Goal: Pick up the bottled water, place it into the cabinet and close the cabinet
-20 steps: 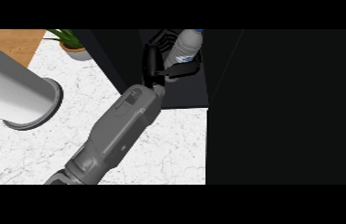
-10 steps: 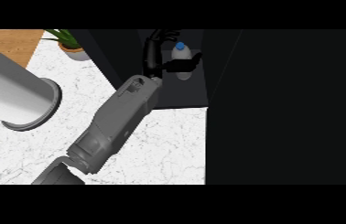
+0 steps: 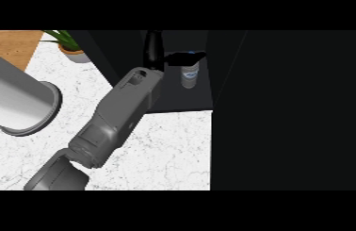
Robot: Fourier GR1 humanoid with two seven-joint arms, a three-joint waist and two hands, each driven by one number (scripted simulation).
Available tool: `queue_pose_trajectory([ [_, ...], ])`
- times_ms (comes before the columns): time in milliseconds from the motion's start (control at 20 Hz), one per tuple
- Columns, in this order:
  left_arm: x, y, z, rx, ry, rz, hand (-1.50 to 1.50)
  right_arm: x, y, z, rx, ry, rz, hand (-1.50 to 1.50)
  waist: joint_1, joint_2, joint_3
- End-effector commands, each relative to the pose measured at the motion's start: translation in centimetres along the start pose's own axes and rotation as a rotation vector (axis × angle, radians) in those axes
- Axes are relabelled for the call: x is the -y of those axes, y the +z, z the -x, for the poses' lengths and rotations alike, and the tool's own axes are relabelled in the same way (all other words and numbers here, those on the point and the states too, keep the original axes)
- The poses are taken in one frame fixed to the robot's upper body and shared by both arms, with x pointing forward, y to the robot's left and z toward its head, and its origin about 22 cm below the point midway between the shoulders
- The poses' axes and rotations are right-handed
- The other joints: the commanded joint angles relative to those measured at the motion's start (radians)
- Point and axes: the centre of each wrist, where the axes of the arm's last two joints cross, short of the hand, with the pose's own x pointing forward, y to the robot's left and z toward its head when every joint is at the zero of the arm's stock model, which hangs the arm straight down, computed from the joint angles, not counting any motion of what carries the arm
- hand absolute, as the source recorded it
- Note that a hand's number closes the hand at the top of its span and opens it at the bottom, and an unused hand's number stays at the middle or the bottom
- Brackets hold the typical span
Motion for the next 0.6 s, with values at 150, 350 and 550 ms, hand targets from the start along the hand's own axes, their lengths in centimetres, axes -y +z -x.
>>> queue_pose_trajectory([
  [150, 0.6, -0.6, -1.4, 0.082, 0.107, 0.017, -1.5, -0.1, -0.6, -2.9, 0.037, 0.015, -0.019, -1.5, 0.007, -0.004, 0.0],
  [350, 0.7, -0.5, -2.1, 0.115, 0.265, 0.085, -1.5, -0.3, -0.9, -1.8, 0.049, 0.017, -0.005, -1.5, 0.024, -0.01, 0.0],
  [550, 0.8, 0.3, -1.9, 0.103, 0.315, 0.145, -1.5, -0.7, -0.6, -3.3, 0.028, 0.009, -0.018, -1.5, 0.031, -0.018, 0.0],
])
